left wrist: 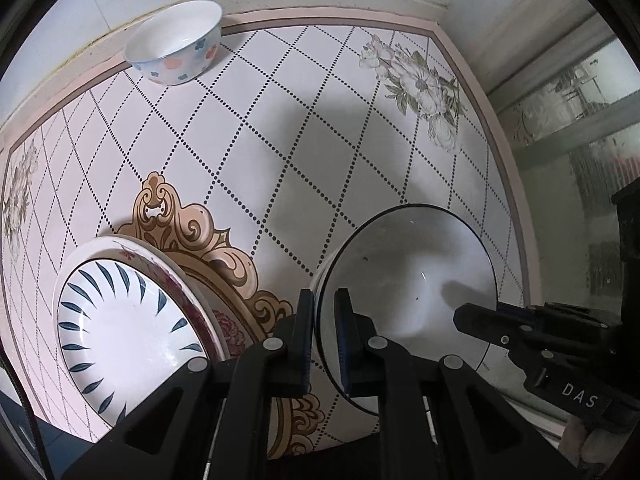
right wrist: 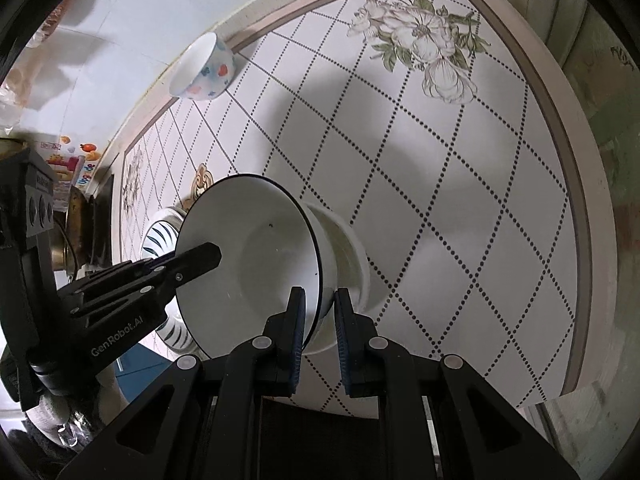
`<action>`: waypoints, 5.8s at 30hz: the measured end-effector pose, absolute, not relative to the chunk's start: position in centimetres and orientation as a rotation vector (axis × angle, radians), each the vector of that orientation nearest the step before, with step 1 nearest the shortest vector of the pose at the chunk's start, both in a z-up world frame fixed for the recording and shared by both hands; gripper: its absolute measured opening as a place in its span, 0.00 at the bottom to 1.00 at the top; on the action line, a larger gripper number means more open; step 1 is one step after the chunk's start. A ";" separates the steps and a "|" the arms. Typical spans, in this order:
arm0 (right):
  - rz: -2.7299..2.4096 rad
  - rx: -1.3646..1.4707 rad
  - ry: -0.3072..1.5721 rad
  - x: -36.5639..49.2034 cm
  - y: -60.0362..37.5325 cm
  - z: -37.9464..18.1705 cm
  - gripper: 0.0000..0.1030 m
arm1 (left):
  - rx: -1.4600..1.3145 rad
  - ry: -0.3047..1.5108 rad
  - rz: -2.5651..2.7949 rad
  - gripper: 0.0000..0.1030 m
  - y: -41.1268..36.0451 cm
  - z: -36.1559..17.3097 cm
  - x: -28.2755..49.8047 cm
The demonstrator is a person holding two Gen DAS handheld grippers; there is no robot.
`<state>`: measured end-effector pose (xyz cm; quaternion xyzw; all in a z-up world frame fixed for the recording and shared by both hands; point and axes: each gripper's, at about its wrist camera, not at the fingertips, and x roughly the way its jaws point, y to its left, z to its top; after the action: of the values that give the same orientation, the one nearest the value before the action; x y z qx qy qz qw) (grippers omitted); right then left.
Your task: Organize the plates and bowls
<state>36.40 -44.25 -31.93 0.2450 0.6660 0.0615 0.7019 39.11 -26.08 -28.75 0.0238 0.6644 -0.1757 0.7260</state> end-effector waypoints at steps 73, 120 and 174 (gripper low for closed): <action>0.252 0.425 1.427 69.7 -34.5 -38.0 0.13 | -0.288 1.417 -0.091 0.11 -13.2 -33.0 64.9; 0.156 0.506 1.411 36.5 -46.1 -27.5 0.14 | -0.032 1.387 -0.498 0.11 -24.9 -24.5 38.2; 0.126 0.522 1.481 34.7 -45.9 -29.2 0.17 | 0.122 1.439 -0.449 0.12 -25.4 -25.3 35.6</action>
<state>34.66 -45.88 -29.23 0.2350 0.6662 0.0567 0.7055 35.60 -25.40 -25.28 0.0555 0.6528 -0.2035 0.7275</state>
